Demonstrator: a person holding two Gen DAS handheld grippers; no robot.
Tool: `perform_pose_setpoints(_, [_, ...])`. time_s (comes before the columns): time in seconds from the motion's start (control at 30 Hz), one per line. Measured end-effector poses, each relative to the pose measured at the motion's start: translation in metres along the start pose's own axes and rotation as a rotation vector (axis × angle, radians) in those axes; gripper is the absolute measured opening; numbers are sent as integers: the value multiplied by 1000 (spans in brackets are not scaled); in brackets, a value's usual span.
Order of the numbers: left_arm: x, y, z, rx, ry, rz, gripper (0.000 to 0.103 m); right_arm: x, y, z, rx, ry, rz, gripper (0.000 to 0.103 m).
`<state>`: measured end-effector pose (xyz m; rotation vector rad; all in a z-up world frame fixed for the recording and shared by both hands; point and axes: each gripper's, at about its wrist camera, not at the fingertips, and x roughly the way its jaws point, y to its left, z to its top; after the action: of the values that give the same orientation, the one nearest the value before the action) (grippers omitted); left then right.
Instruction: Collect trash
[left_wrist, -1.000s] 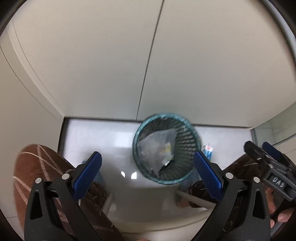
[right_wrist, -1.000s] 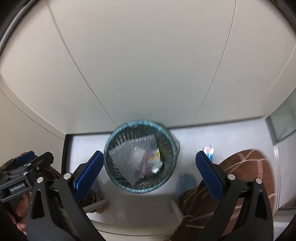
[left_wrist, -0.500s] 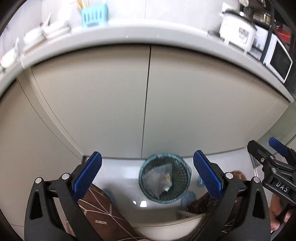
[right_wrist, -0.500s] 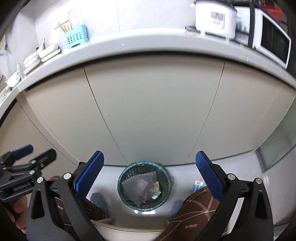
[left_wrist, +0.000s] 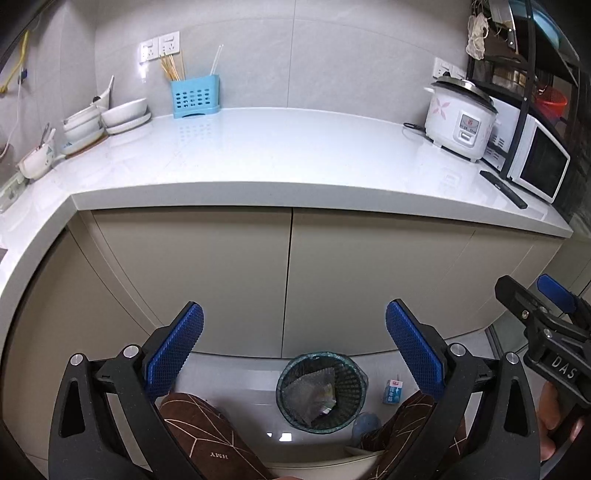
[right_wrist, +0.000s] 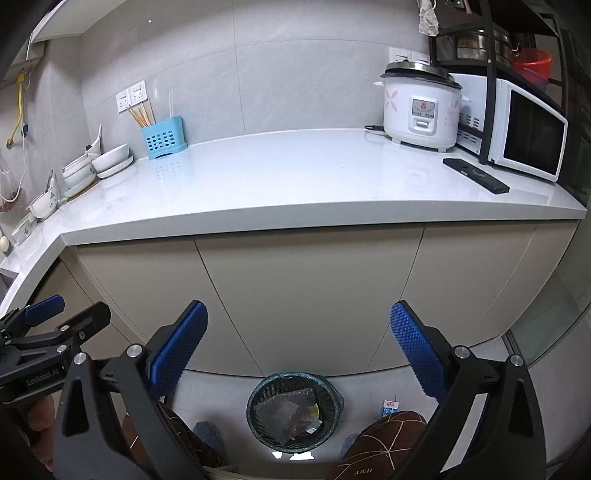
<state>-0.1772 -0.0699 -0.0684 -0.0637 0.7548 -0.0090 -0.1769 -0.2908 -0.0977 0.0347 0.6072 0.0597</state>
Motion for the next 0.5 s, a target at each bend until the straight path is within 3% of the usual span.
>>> perform_pose_setpoints(0.5, [1,-5,0,22,1,9,97,-9,7,7,-24,-3,-24,95])
